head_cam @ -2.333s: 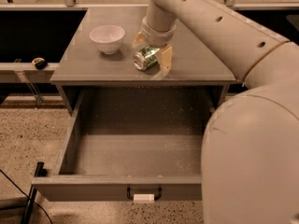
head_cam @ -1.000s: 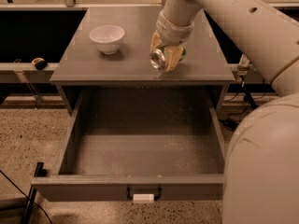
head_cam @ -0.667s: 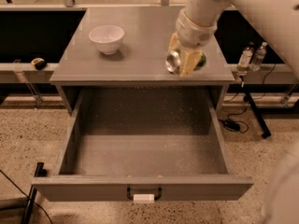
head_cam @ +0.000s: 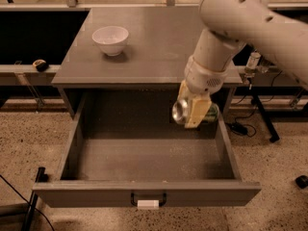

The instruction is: Place green can into top drawer

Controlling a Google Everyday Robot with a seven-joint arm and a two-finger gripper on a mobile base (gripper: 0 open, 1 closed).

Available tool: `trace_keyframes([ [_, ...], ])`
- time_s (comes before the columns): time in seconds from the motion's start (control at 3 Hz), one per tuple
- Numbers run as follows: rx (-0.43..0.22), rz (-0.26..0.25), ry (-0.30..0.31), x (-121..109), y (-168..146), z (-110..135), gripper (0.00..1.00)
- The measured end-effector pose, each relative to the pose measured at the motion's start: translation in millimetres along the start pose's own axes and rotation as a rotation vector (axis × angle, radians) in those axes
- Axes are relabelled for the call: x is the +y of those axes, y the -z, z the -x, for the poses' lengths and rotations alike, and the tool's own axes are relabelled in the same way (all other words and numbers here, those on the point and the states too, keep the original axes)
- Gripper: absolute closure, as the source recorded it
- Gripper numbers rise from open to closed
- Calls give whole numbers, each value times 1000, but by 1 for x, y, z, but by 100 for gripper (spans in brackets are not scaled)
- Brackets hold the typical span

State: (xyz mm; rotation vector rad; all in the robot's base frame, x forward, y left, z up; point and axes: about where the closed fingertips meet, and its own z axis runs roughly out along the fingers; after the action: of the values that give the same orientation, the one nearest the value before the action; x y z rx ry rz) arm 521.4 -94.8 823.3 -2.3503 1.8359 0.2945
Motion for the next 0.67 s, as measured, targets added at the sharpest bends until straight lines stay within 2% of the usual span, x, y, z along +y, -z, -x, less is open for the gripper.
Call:
trace_keyframes([
  [0.33, -44, 99, 38, 24, -62, 42, 100],
  [0.67, -113, 85, 78, 17, -110, 86, 100],
])
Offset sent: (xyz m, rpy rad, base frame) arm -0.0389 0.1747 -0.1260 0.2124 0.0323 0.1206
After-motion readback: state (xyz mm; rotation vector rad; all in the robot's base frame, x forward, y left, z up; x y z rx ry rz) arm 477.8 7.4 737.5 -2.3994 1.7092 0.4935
